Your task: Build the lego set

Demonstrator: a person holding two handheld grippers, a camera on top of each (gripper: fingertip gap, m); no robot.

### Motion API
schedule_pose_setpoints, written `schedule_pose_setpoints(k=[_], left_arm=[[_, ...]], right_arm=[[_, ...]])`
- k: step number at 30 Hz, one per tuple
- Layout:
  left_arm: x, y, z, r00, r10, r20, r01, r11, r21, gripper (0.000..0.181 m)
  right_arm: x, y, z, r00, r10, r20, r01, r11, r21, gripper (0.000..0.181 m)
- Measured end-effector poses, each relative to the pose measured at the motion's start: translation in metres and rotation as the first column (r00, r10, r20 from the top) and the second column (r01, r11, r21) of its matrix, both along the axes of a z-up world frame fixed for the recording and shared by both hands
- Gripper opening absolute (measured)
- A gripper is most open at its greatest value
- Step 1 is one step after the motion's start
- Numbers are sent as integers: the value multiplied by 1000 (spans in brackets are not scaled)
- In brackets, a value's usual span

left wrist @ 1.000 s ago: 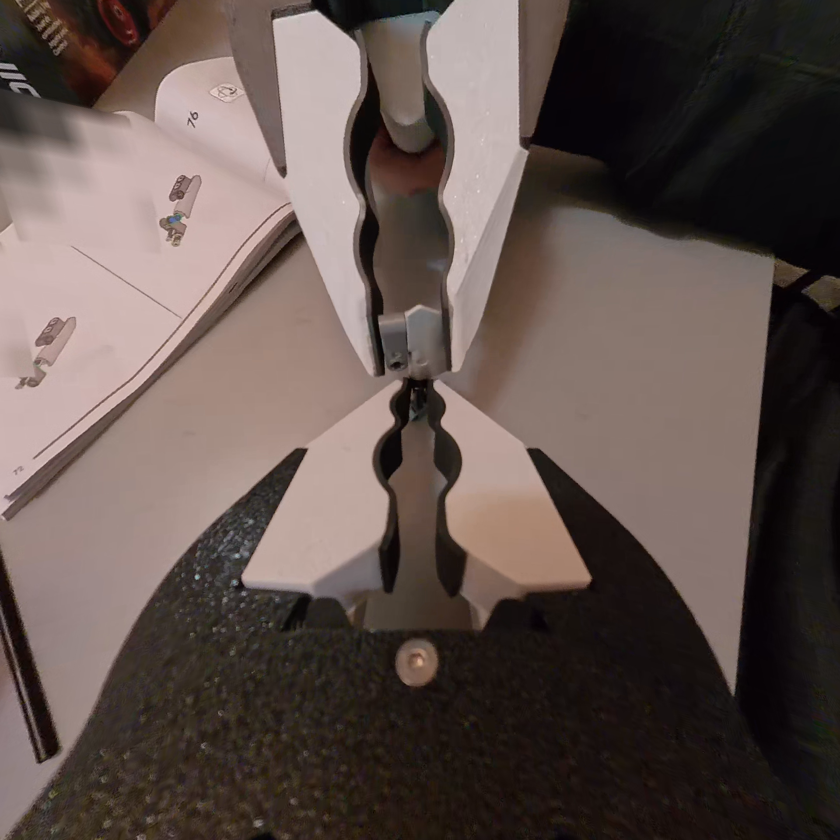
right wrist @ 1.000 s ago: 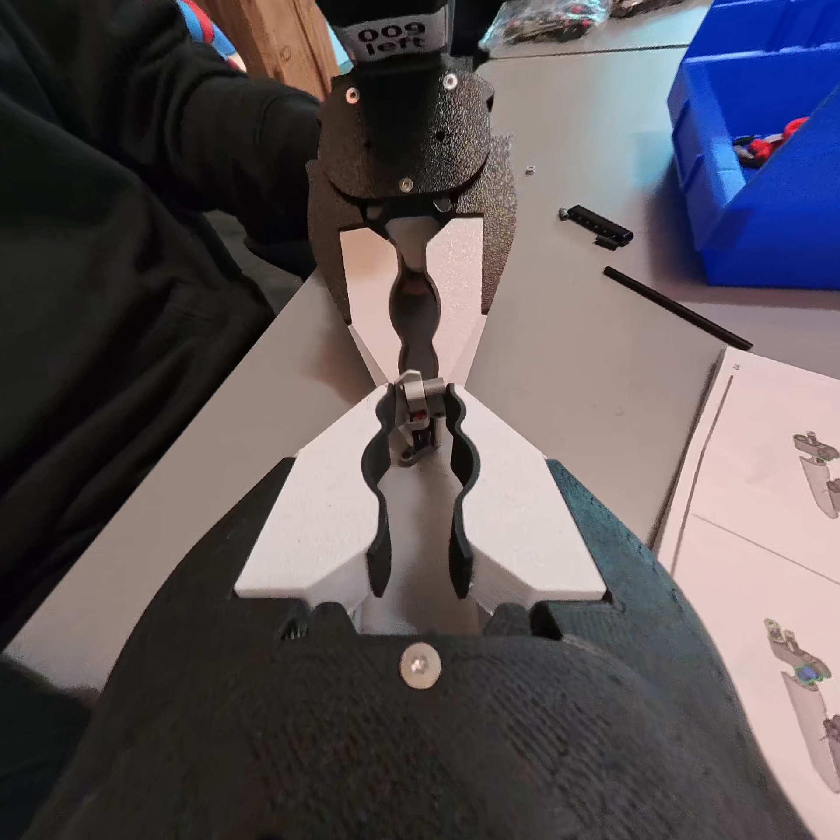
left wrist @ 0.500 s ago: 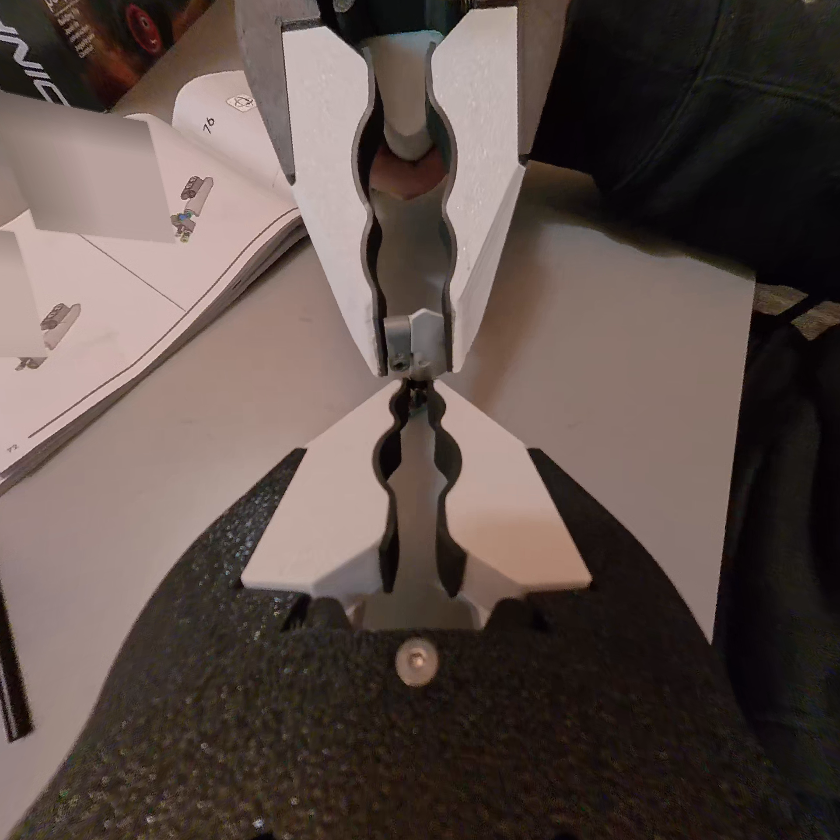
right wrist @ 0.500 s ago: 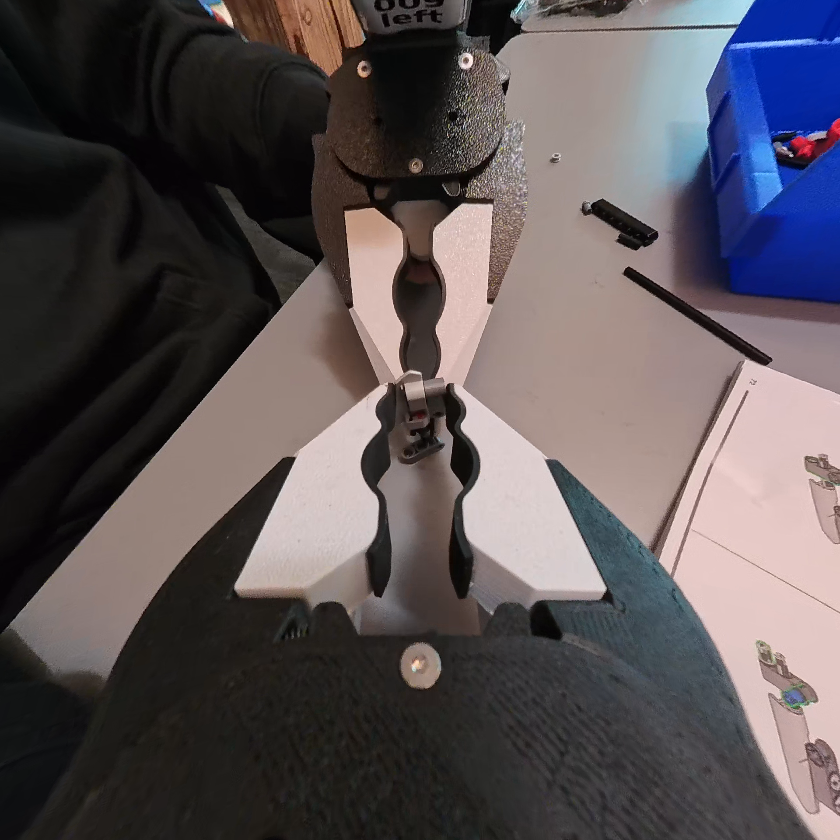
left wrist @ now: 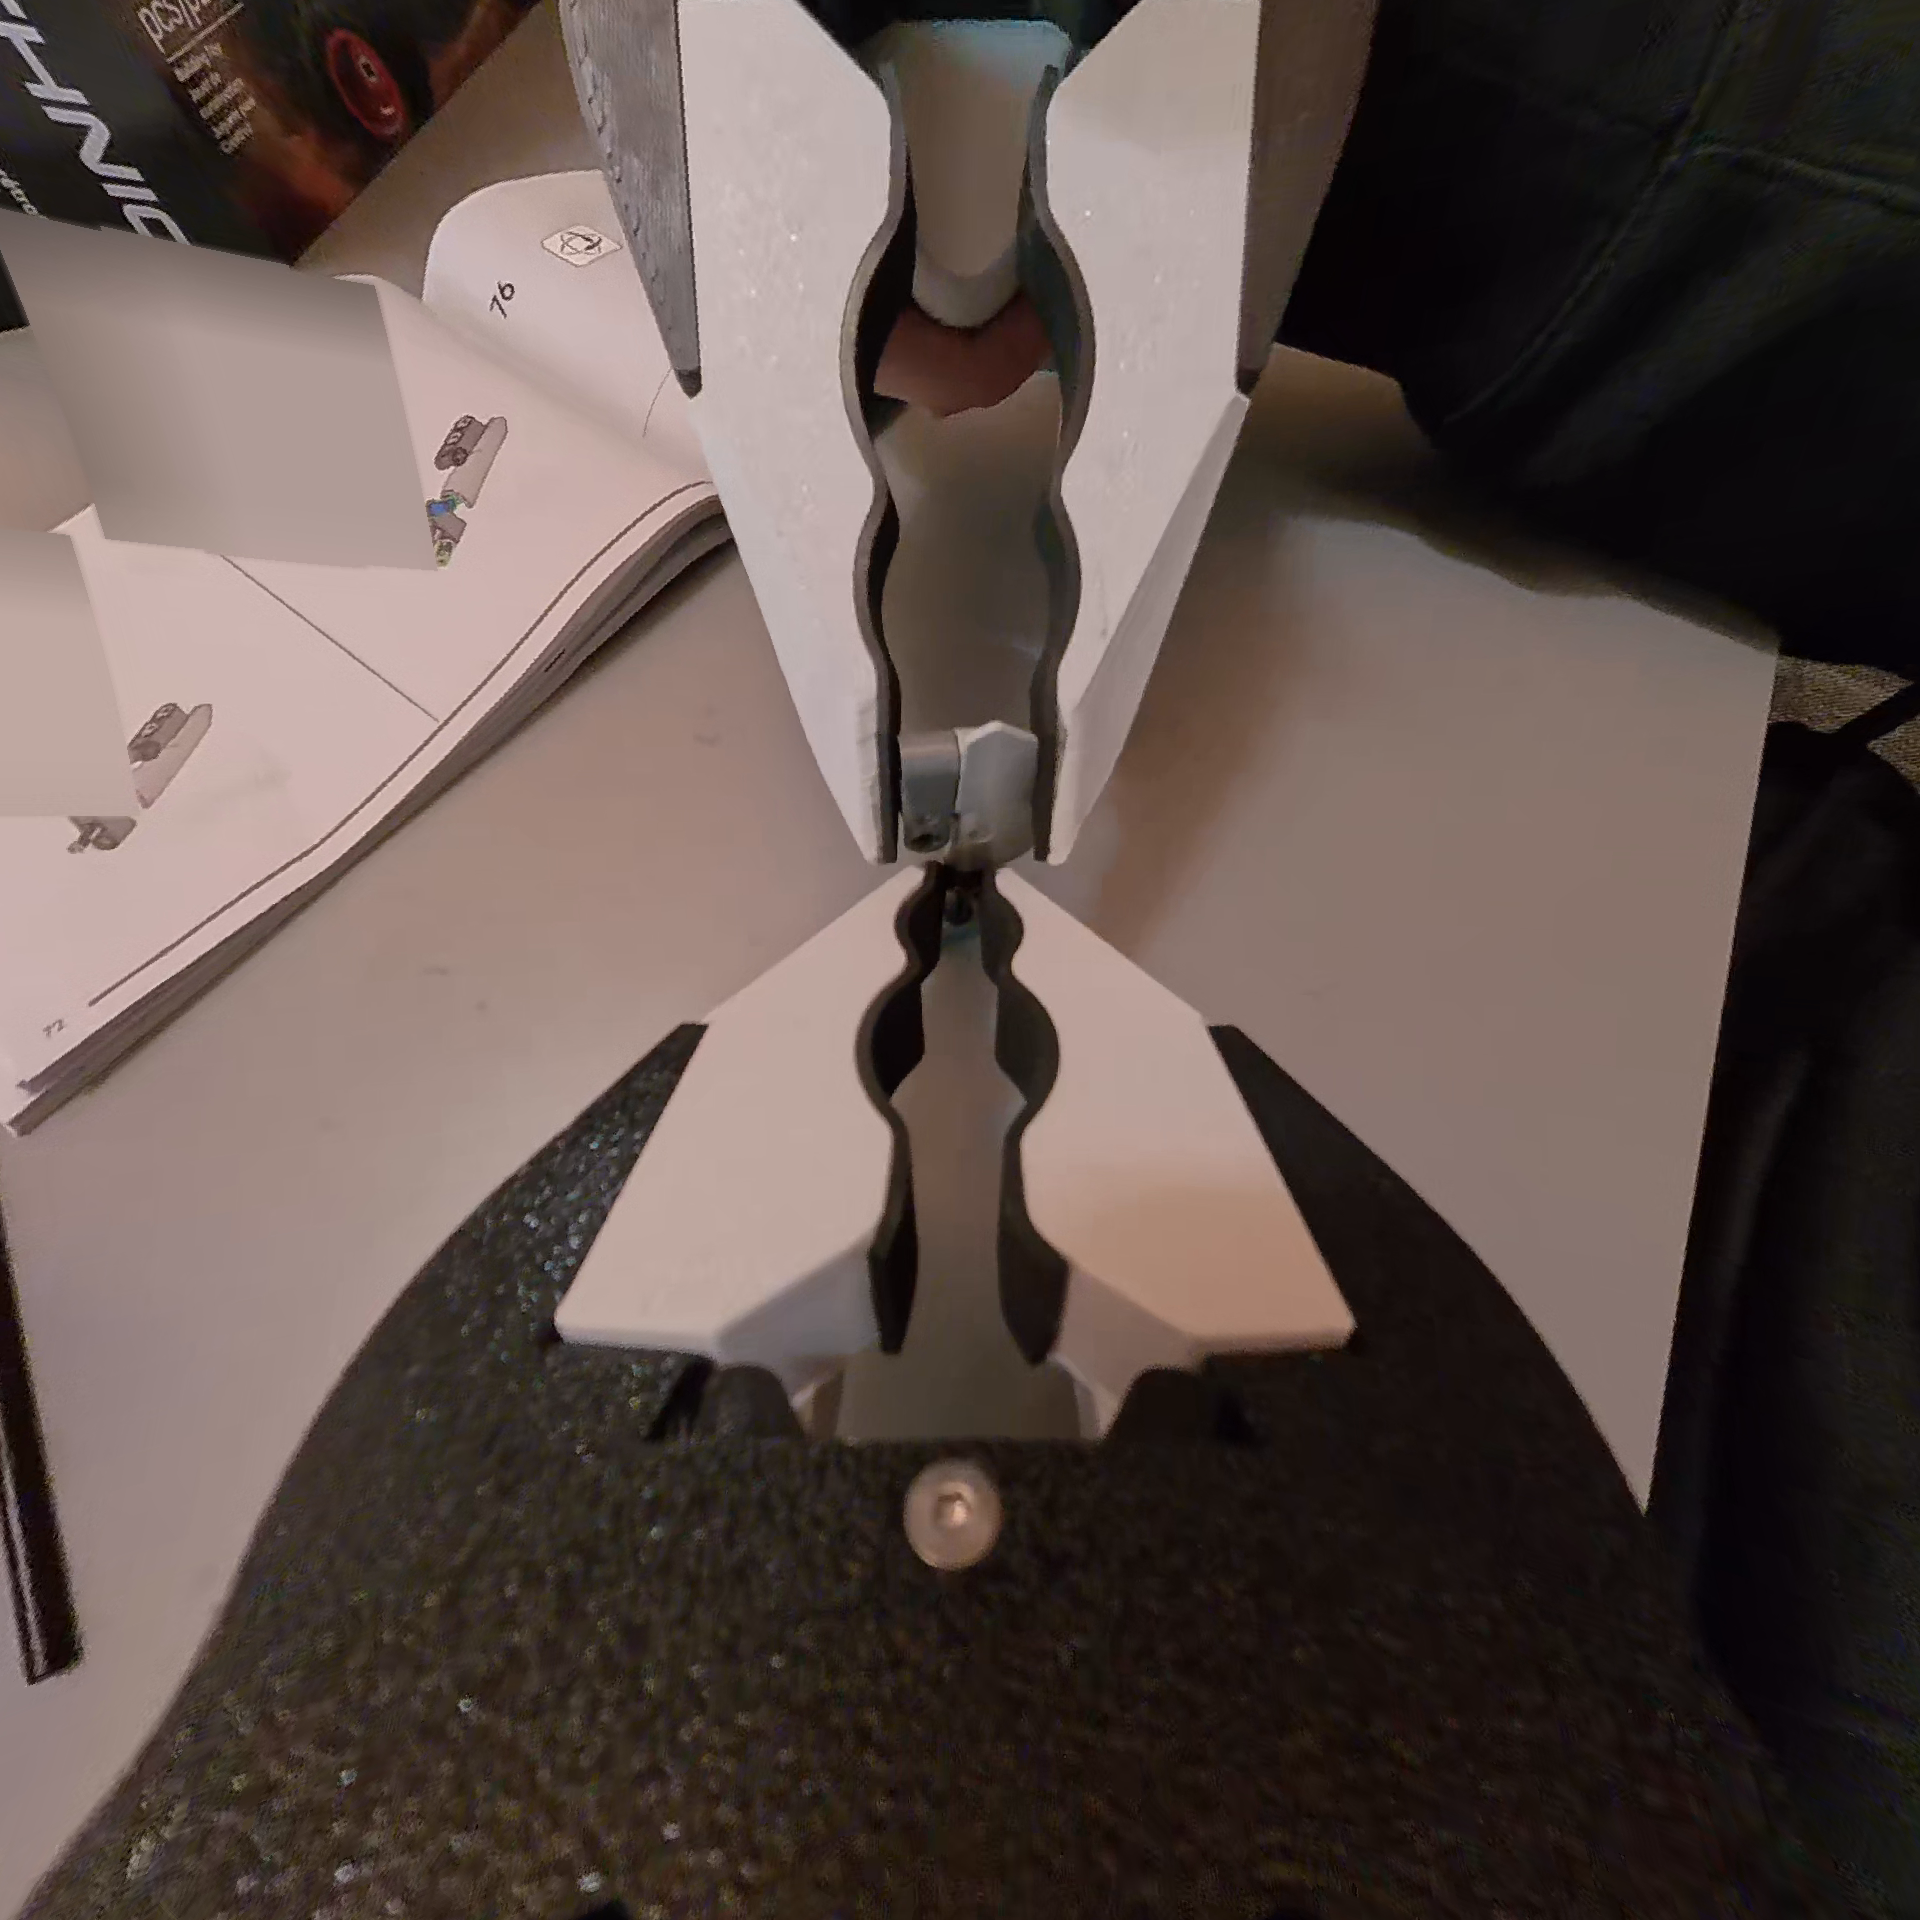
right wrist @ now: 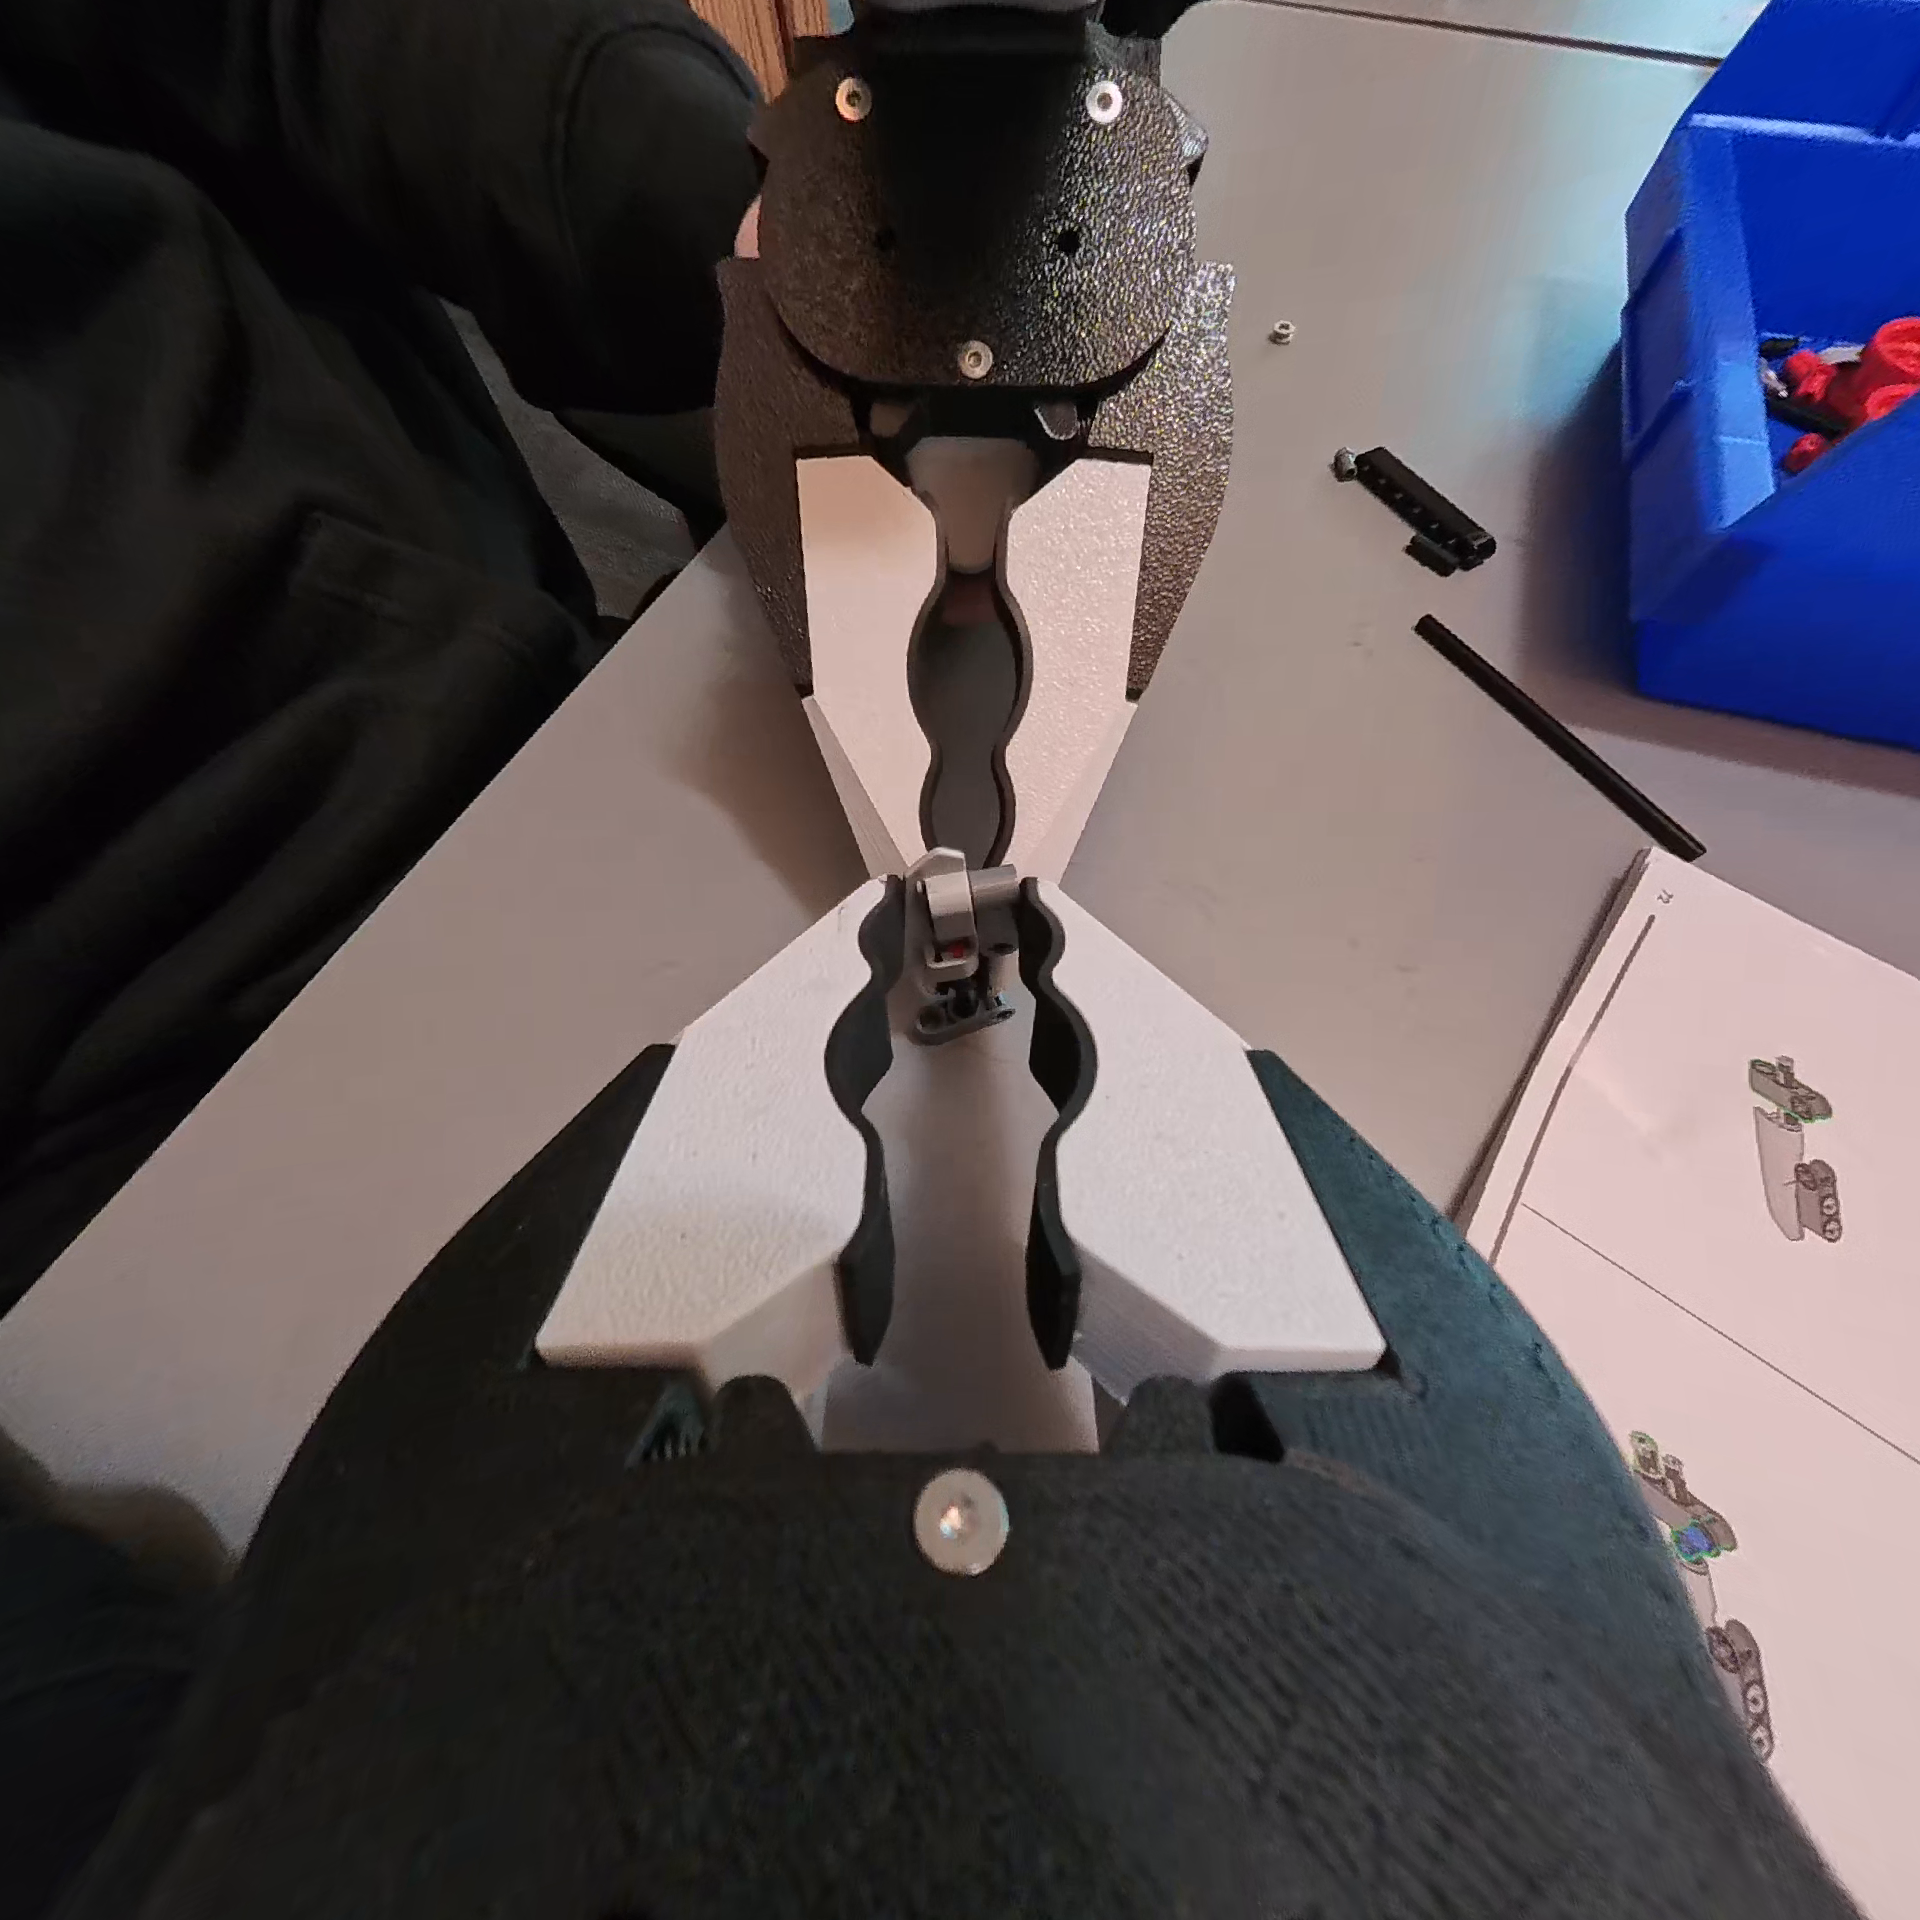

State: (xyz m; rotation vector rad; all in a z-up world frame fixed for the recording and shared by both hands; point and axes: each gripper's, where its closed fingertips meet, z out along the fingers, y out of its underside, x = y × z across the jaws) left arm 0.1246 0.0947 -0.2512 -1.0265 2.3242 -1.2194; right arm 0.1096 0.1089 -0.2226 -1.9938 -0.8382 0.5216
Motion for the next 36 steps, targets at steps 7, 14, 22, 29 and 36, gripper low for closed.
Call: schedule_pose_setpoints(k=[7, 14, 22, 29, 36], left_arm=[[3, -1, 0, 1000, 8, -20, -8, 1000, -22, 4], [3, -1, 1, 999, 16, -29, -17, 999, -36, 4], [3, -2, 0, 998, 26, -50, -28, 998, -50, 3], [5, -4, -2, 999, 38, -26, -38, 999, -10, 3], [5, -3, -3, 999, 37, 34, -40, 997, 64, 3]], right_arm=[[3, 0, 0, 1000, -9, -13, 9, 1000, 3, 20], [3, 0, 1, 1000, -7, -31, 7, 1000, 7, 20], [3, -1, 0, 1000, -1, -22, 2, 1000, 5, 20], [6, -4, -1, 1000, -5, -21, 5, 1000, -5, 20], [5, -4, -2, 1000, -7, 30, 7, 1000, -3, 21]])
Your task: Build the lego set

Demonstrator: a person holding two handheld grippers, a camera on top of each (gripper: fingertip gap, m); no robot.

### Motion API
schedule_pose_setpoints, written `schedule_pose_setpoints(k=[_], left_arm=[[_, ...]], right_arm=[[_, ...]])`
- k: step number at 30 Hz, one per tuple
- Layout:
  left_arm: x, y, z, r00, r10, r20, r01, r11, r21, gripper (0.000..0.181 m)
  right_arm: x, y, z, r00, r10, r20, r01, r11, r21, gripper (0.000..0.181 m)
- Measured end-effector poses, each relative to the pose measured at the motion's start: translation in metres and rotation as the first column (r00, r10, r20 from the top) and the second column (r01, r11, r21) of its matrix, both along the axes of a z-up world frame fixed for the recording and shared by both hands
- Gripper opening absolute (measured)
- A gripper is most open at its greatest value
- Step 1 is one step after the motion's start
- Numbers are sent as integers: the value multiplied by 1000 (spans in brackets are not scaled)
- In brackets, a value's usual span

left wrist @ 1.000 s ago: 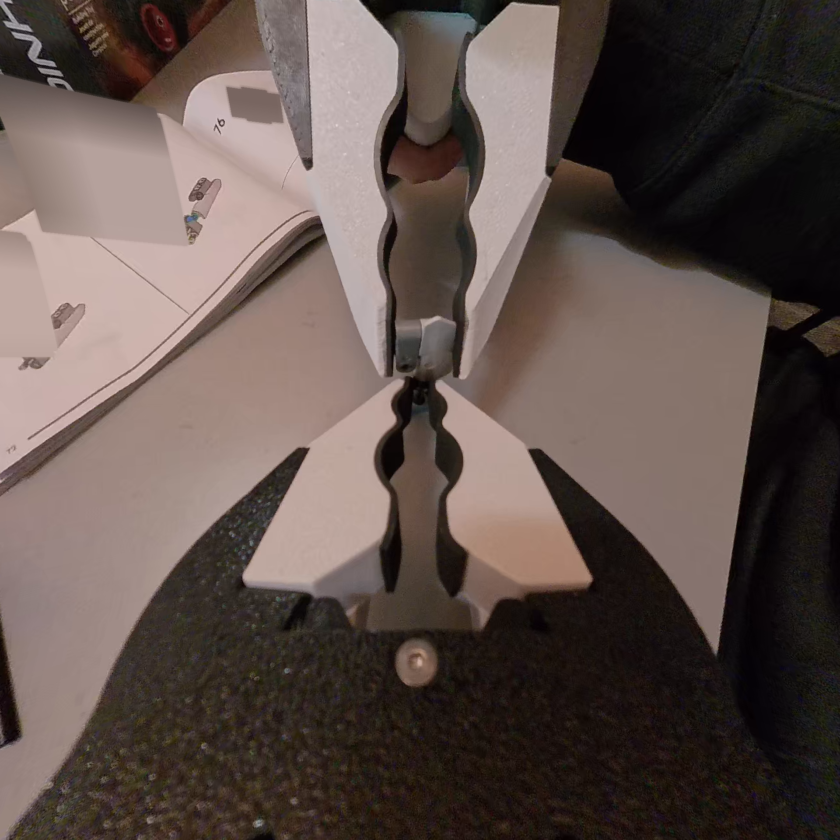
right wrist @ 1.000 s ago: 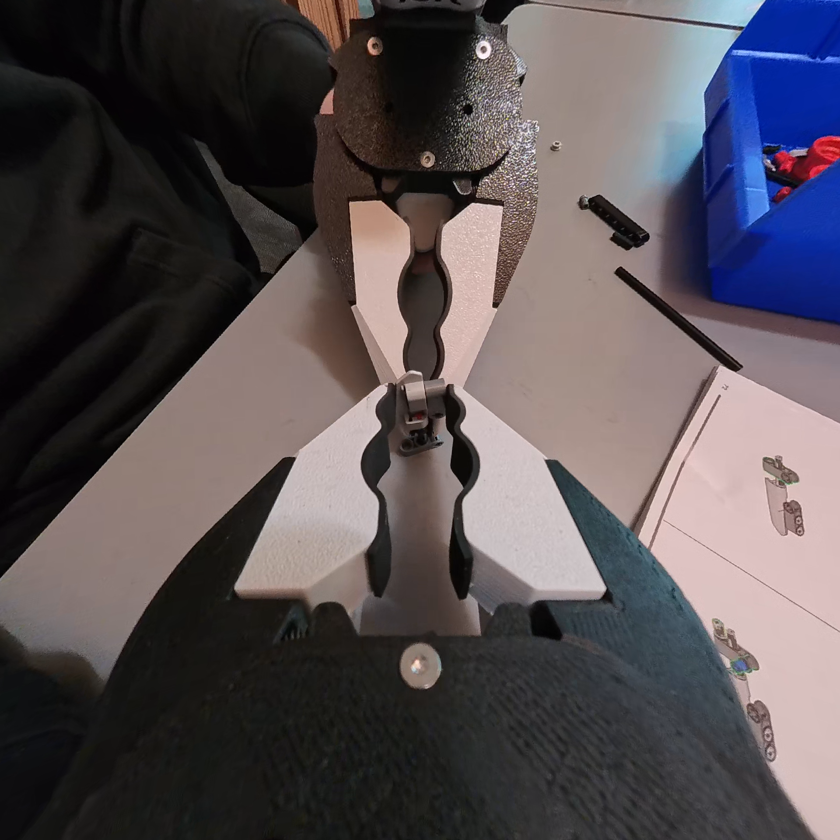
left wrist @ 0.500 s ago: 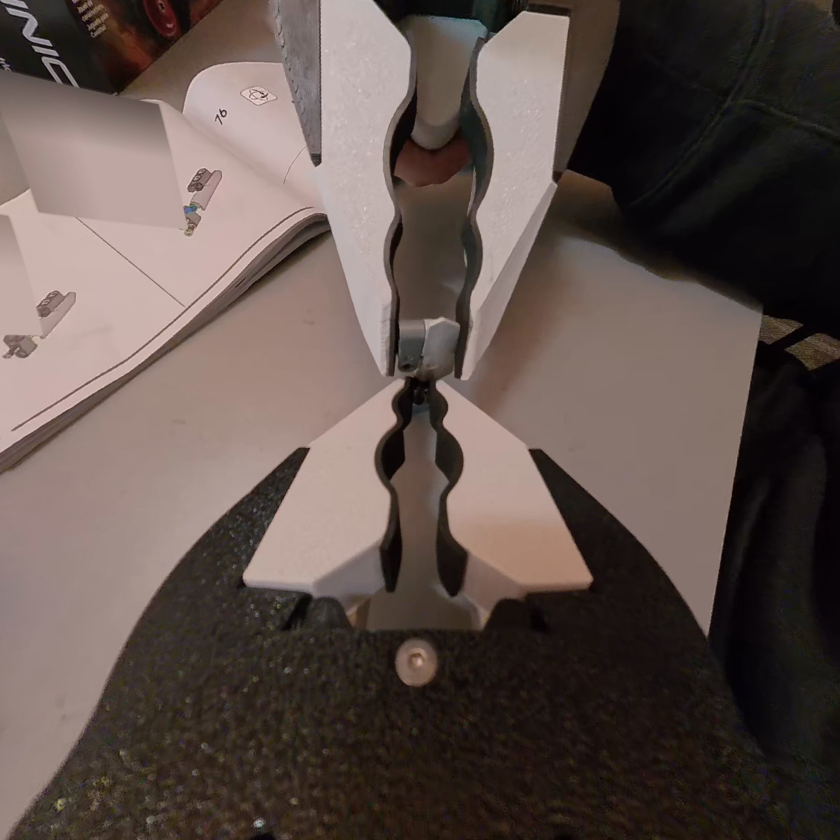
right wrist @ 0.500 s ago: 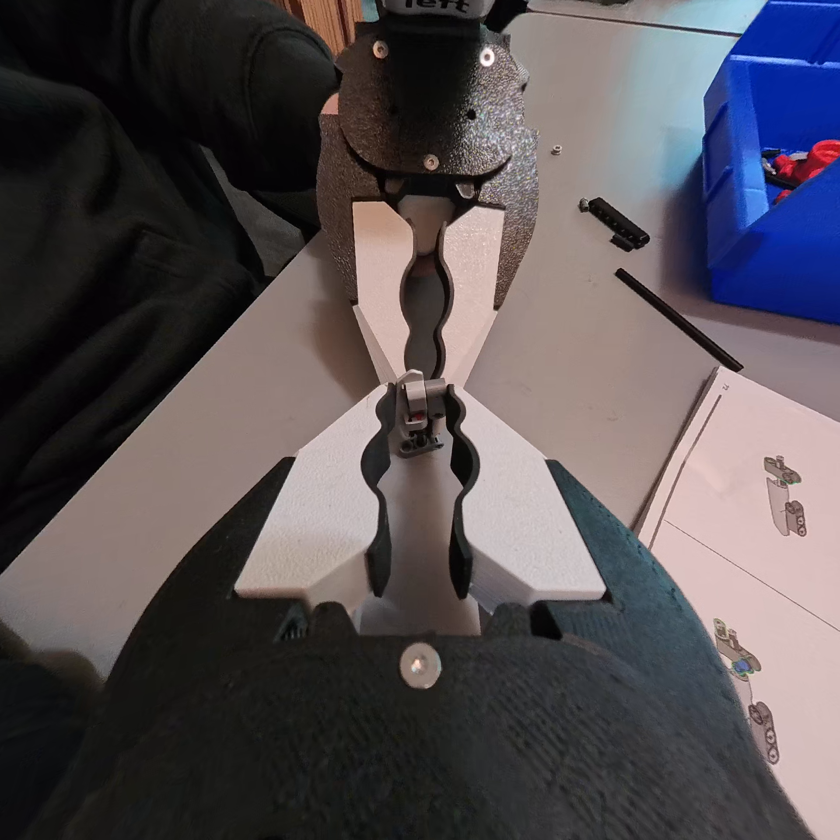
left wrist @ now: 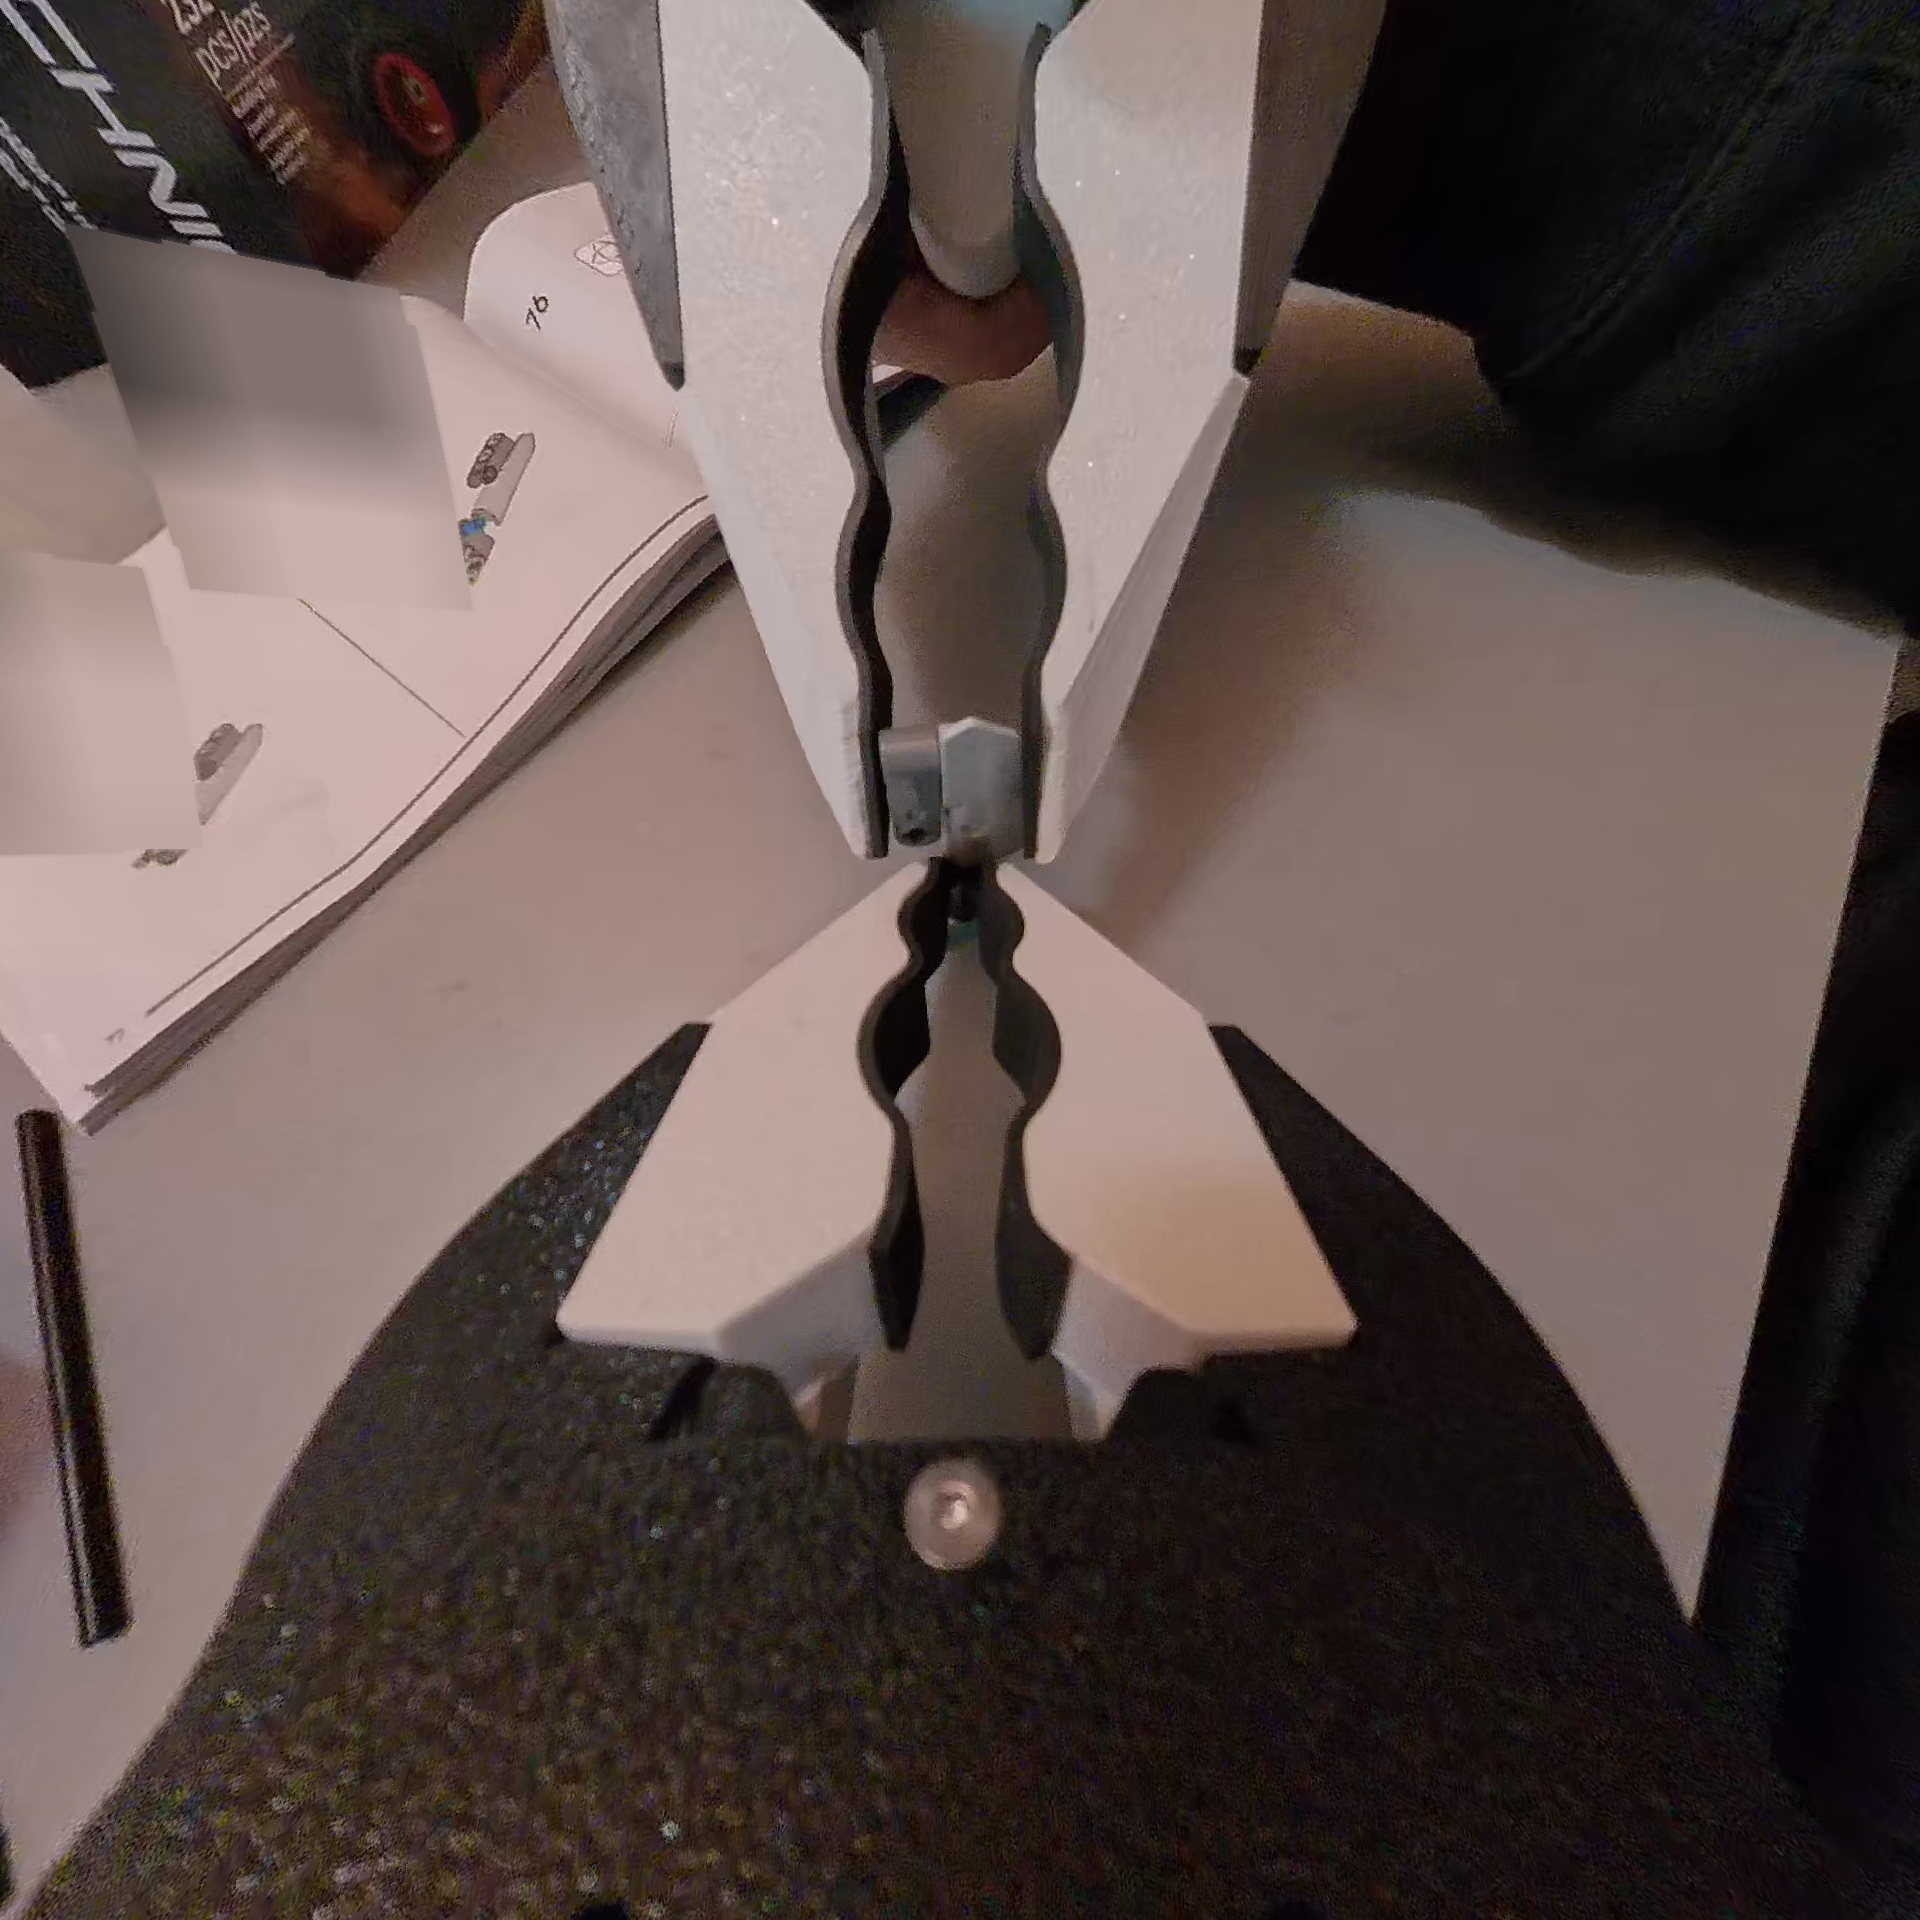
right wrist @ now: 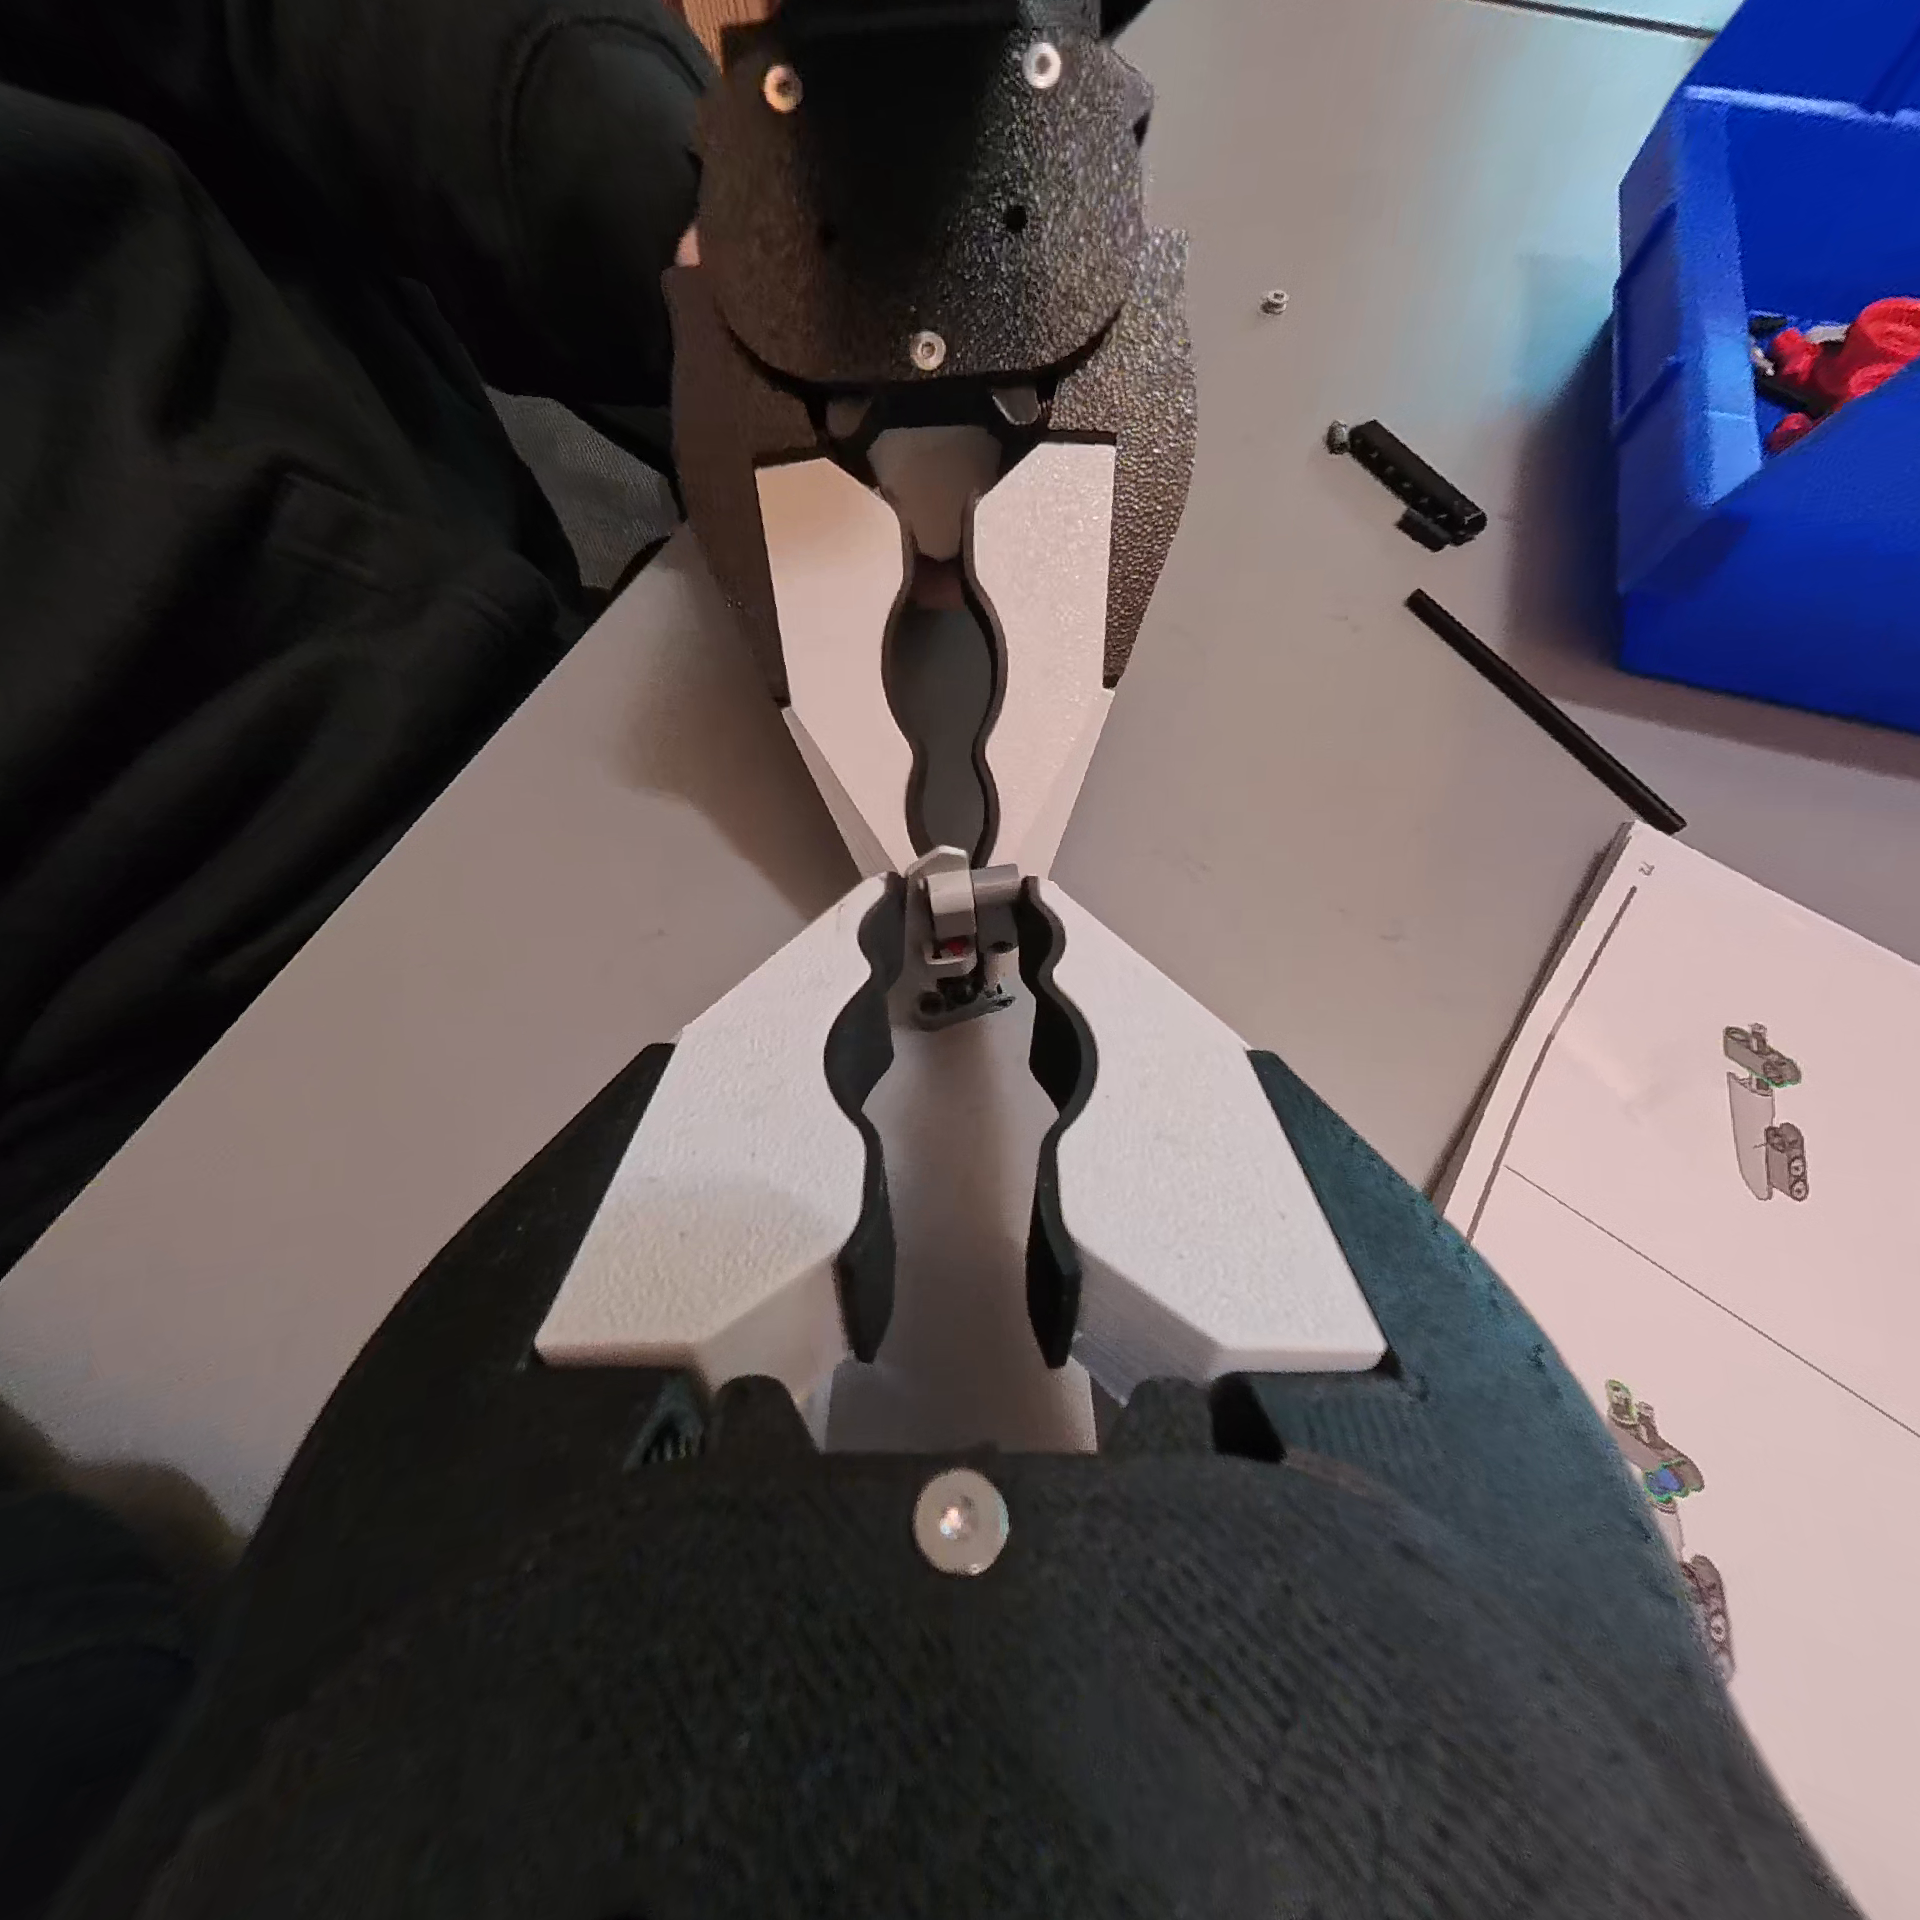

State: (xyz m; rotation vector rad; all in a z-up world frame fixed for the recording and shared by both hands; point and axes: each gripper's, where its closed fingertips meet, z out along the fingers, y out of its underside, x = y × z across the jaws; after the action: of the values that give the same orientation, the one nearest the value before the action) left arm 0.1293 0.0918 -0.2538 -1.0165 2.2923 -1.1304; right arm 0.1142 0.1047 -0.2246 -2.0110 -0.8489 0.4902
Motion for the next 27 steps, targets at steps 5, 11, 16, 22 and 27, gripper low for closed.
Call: schedule_pose_setpoints(k=[5, 11, 16, 22, 27], left_arm=[[1, -1, 0, 1000, 22, -15, -22, 1000, 0, 3], [0, -1, -1, 1000, 17, -2, -17, 995, 96, 3], [1, -1, -1, 999, 32, -42, -27, 992, 122, 3], [0, -1, -1, 997, 28, -77, -23, 997, 71, 3], [1, -1, 0, 998, 21, -59, -18, 999, 47, 3]], right_arm=[[2, -1, -1, 1000, -12, 11, 13, 1000, -10, 21], [1, -1, -1, 999, -18, 30, 19, 1000, -20, 21], [4, -2, -1, 1000, -27, -15, 27, 1000, -17, 21], [4, -1, 0, 999, -34, -36, 34, 999, -8, 21], [4, -1, 0, 999, -41, -30, 41, 999, -3, 21]])
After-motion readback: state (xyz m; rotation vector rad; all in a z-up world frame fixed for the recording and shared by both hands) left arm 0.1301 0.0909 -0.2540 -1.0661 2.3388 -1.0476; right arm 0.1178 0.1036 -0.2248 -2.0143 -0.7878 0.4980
